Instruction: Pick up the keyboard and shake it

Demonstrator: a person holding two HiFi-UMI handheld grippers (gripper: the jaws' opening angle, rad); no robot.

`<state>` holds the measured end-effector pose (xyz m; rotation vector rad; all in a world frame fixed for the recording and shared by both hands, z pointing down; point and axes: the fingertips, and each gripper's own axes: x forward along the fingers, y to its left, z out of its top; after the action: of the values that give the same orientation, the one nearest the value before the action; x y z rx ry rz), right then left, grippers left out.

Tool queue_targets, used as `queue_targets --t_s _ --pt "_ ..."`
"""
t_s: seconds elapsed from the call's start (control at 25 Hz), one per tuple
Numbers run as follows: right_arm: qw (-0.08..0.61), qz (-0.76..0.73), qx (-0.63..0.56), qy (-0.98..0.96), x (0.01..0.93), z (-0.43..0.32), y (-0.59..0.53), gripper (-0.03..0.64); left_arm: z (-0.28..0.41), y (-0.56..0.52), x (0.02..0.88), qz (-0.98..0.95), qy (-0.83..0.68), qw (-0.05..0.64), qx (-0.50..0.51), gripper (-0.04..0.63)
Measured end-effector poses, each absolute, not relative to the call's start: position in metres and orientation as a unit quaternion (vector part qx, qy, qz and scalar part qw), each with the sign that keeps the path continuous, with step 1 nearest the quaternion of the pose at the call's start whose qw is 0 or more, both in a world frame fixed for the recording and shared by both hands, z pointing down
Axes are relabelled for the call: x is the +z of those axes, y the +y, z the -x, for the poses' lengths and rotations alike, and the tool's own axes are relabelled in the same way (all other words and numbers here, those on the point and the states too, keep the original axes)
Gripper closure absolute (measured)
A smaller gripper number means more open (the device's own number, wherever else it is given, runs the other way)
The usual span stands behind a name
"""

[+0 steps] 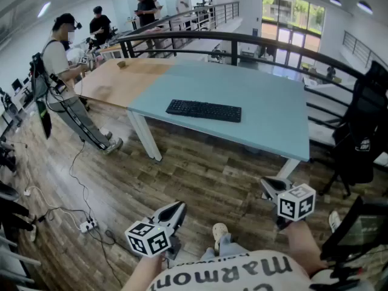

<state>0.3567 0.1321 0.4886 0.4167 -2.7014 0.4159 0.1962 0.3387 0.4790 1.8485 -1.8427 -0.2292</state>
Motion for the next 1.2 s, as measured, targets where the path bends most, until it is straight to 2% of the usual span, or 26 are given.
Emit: queue_targets --t_s 0.96,1.2 --pt "0.197 -0.112 0.142 -0.964 0.489 -0.325 0.140 0.581 -0.169 0.341 0.469 -0.664 -0.703 0.242 -0.082 0.594" --pt "0.200 -0.117 0.160 -0.959 0.496 -0.287 0.097 0.581 -0.130 0.319 0.458 -0.640 -0.738 0.198 -0.085 0.594"
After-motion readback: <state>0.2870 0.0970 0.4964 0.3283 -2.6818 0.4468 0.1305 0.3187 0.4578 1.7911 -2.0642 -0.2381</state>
